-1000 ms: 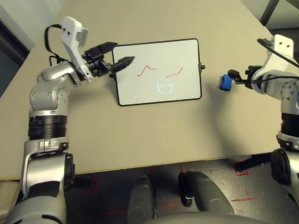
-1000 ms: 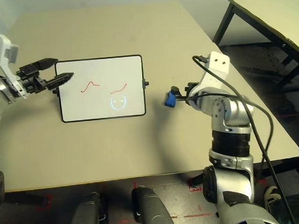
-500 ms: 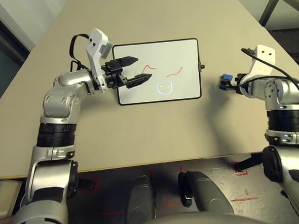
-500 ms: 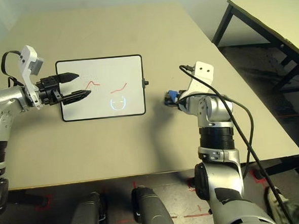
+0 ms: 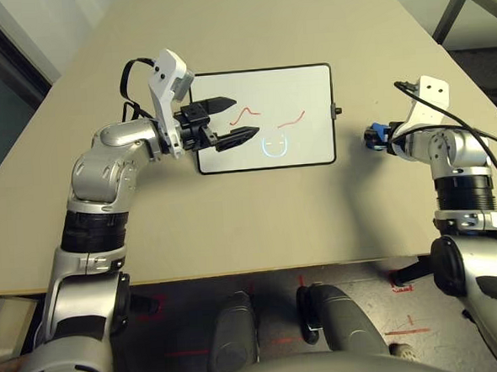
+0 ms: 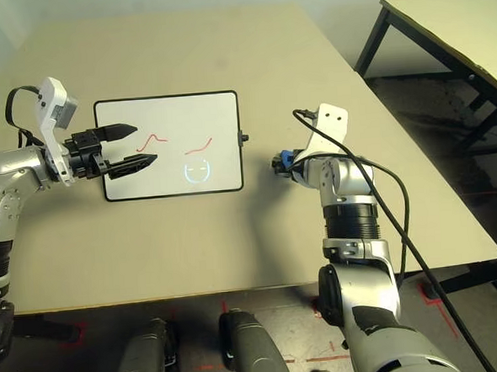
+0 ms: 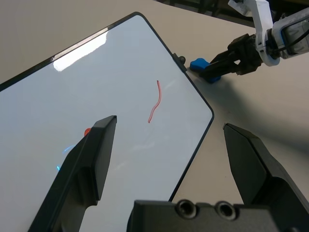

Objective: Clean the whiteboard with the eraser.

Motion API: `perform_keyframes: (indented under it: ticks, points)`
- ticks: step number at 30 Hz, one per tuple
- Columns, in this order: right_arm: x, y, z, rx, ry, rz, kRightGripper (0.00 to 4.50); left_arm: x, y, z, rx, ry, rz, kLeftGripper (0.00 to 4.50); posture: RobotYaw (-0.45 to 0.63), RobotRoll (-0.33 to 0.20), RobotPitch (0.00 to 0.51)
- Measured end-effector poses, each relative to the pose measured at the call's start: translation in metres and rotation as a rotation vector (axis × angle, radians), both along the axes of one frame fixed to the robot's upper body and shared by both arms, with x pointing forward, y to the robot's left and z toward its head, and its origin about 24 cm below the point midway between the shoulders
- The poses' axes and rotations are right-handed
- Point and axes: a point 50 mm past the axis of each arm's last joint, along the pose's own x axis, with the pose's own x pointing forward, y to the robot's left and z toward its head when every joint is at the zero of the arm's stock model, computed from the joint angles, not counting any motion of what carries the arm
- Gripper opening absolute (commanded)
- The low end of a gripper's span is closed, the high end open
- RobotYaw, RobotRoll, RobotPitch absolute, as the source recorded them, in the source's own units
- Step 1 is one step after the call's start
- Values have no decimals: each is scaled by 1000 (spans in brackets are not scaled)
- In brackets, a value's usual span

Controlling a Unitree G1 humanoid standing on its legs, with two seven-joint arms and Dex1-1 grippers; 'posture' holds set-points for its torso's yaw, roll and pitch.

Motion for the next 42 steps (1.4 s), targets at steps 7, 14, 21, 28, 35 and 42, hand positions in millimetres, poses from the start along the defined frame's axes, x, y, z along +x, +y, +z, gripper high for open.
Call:
perform_keyframes:
  ticks: [7, 14, 21, 28, 35, 42]
  points:
    - [2, 1, 1, -4, -12, -14, 655, 0, 0, -1, -4, 10, 4, 4500, -37, 0, 113]
    - [1, -10, 12, -63, -69, -54, 566, 0, -1, -1, -5, 17, 4, 4500, -42, 0, 105]
    - [-3, 5, 86, -108, -376, 62, 565, 0, 2, 0, 7, 15, 14, 4500, -66, 0, 97]
    - [-20, 99, 93, -24, -389, 521, 564, 4, 17, -2, 58, -7, 80, 4500, -66, 0, 93]
    - [-17, 143, 68, -45, -301, 704, 563, 3, 44, -2, 115, 4, 183, 4500, -26, 0, 95]
    - [-2, 159, 65, -141, -329, 738, 563, -1, 45, -8, 122, 17, 194, 4500, 12, 0, 105]
